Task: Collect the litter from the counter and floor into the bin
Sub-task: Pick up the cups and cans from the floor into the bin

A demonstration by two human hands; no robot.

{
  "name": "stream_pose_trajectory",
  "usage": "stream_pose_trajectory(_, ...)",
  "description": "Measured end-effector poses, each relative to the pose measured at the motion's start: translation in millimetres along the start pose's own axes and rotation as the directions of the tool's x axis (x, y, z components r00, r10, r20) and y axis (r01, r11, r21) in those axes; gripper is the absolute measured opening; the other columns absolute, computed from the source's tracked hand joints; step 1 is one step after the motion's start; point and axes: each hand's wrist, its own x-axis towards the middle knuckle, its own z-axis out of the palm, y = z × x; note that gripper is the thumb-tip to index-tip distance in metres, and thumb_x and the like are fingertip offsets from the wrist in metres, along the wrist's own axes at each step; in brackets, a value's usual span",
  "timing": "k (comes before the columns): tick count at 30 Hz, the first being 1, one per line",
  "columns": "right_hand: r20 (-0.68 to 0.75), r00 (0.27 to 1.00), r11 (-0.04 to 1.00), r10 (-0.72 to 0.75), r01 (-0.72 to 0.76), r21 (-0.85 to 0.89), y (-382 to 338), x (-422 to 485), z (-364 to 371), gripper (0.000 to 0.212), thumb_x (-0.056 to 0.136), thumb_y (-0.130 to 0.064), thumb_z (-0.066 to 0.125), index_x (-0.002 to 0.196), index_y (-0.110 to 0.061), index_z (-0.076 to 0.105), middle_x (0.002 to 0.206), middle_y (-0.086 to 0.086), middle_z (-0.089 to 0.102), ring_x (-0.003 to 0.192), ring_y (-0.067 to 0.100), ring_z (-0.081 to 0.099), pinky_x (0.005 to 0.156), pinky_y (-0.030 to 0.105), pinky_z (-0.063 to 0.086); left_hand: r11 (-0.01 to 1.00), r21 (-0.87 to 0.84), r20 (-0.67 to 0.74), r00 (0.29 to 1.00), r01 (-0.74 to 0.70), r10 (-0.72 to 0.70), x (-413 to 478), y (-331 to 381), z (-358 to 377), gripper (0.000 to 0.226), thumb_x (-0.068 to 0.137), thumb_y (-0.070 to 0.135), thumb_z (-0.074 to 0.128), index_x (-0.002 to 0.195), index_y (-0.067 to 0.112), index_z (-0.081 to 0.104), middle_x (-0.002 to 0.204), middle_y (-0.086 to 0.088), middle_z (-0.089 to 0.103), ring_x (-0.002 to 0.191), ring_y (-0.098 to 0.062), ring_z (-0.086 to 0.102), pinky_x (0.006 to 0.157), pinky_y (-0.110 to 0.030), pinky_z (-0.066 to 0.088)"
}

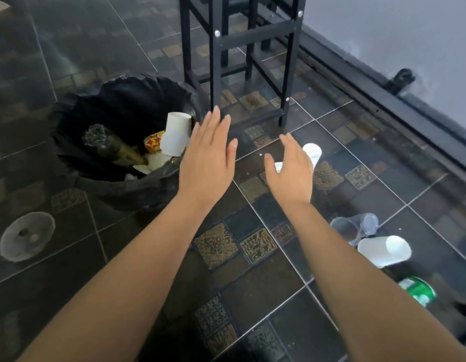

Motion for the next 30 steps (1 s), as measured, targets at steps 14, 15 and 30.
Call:
stream_pose_trajectory(14, 0.07, 0.964, 0.939, 0.258, -0.233, -0.254, 128.2, 28.7, 19.1, 0.072, 0.089, -0.042, 0.063, 0.148, -0.015, 0.031, 0.158, 0.008, 0.029, 0.144, 0.027, 0.03, 0.118, 0.042, 0.023, 0.997, 0.067, 0.546, 0.838, -0.043, -0.001, -0.1, 27.6, 172.9, 0.07, 0.097, 0.048, 0.046, 0.153, 0.016, 0.019, 0.161, -0.008, 0.016, 0.147, -0.023, 0.014, 0.12, -0.038, 0.013)
stream_pose_trajectory(15, 0.071, 0.965, 0.94, 0.253, -0.228, -0.253, 132.0, 35.0, 22.0, 0.074, 0.089, -0.042, 0.063, 0.149, -0.016, 0.03, 0.159, 0.008, 0.027, 0.145, 0.027, 0.029, 0.118, 0.042, 0.023, 0.996, 0.072, 0.566, 0.824, -0.055, 0.005, 4.7, 29.1, 183.6, 0.073, 0.095, 0.05, 0.048, 0.153, 0.016, 0.018, 0.161, -0.008, 0.014, 0.148, -0.024, 0.013, 0.12, -0.04, 0.013)
stream_pose_trajectory(30, 0.07, 0.966, 0.957, 0.247, -0.232, -0.173, 150.6, 67.4, 51.3, 0.066, 0.089, -0.033, 0.066, 0.143, -0.016, 0.033, 0.149, 0.006, 0.041, 0.133, 0.029, 0.044, 0.109, 0.042, 0.035, 0.979, 0.039, 0.69, 0.714, -0.202, 0.12, 43.4, 21.8, 257.5, 0.082, 0.089, 0.057, 0.055, 0.154, 0.025, 0.015, 0.161, -0.01, 0.01, 0.148, -0.027, 0.006, 0.119, -0.044, 0.009)
